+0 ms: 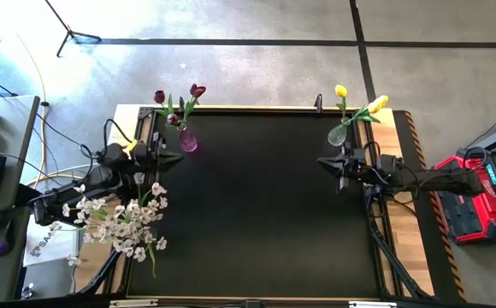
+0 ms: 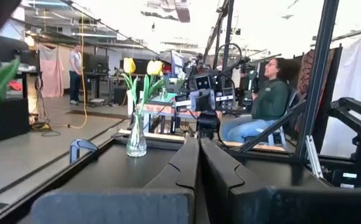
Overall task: Sort flowers into vase by color
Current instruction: Return to Home Position
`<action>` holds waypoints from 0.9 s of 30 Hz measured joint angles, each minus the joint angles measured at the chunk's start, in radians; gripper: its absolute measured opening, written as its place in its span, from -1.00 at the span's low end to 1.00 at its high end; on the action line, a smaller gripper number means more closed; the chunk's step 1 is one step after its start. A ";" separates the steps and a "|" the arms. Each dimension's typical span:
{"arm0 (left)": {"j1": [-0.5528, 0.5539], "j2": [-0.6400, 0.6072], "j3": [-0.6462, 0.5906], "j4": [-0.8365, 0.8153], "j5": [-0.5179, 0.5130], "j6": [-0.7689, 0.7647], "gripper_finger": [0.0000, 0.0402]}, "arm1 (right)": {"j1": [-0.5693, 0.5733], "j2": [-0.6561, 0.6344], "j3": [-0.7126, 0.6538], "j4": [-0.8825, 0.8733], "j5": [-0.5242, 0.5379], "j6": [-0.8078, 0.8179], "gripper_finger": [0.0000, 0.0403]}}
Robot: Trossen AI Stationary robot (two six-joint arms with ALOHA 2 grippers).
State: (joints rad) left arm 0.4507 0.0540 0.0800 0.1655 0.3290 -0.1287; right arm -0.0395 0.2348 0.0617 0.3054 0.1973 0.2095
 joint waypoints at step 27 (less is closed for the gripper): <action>0.002 -0.050 -0.067 -0.006 0.047 -0.019 -1.00 | 0.000 -0.231 -0.023 -0.212 -0.058 0.022 -1.00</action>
State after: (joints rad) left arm 0.4528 0.0044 0.0127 0.1591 0.3758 -0.1481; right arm -0.0399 0.0036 0.0387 0.0935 0.1395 0.2311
